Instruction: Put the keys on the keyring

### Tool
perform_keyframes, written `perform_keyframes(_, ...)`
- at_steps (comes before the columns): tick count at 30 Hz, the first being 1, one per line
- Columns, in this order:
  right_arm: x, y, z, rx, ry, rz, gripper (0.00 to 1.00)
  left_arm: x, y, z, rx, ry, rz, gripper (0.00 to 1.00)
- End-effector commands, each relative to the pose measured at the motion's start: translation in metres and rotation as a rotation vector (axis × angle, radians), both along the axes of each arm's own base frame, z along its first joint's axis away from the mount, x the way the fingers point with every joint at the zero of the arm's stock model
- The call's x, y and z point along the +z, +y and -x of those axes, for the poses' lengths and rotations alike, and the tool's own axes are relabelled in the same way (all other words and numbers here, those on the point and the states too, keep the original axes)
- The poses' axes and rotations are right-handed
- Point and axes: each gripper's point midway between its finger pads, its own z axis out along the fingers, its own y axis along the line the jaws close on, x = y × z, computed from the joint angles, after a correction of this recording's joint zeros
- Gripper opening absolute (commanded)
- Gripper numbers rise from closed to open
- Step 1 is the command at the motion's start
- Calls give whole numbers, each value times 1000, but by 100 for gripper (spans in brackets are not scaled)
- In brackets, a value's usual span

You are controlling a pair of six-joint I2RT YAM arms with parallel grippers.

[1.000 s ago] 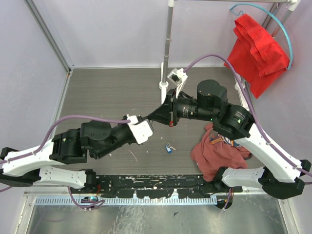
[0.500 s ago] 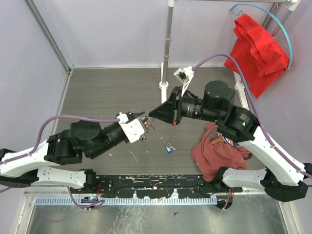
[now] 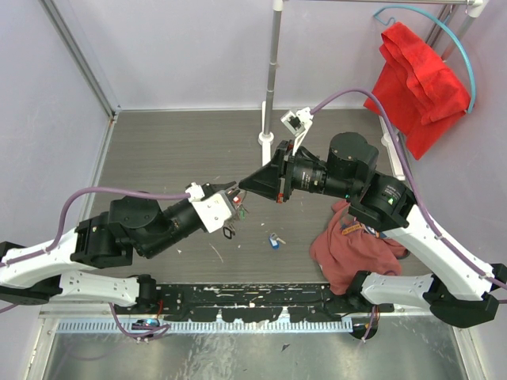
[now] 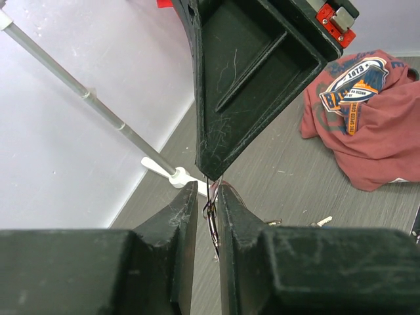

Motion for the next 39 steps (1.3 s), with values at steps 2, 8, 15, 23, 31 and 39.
perform_keyframes(2, 34, -4, 8, 14, -57, -111, 1, 5, 0, 1, -2, -8, 31, 24)
perform_keyframes(8, 33, -2, 8, 22, -50, -116, 0, 6, 0, 2, -13, -7, 35, 23)
perform_keyframes(15, 33, -2, 9, 24, -47, -122, 1, 4, -3, 3, -17, -8, 28, 16)
perform_keyframes(23, 35, -6, 9, 11, -54, -124, 1, 2, -3, 2, -9, -2, 12, 0)
perform_keyframes(31, 42, -21, 3, -64, -101, -135, 28, 1, -2, 1, -2, 1, -1, 0)
perform_keyframes(39, 41, -24, 1, -83, -111, -125, 36, 2, -2, 0, -2, -5, -7, 0)
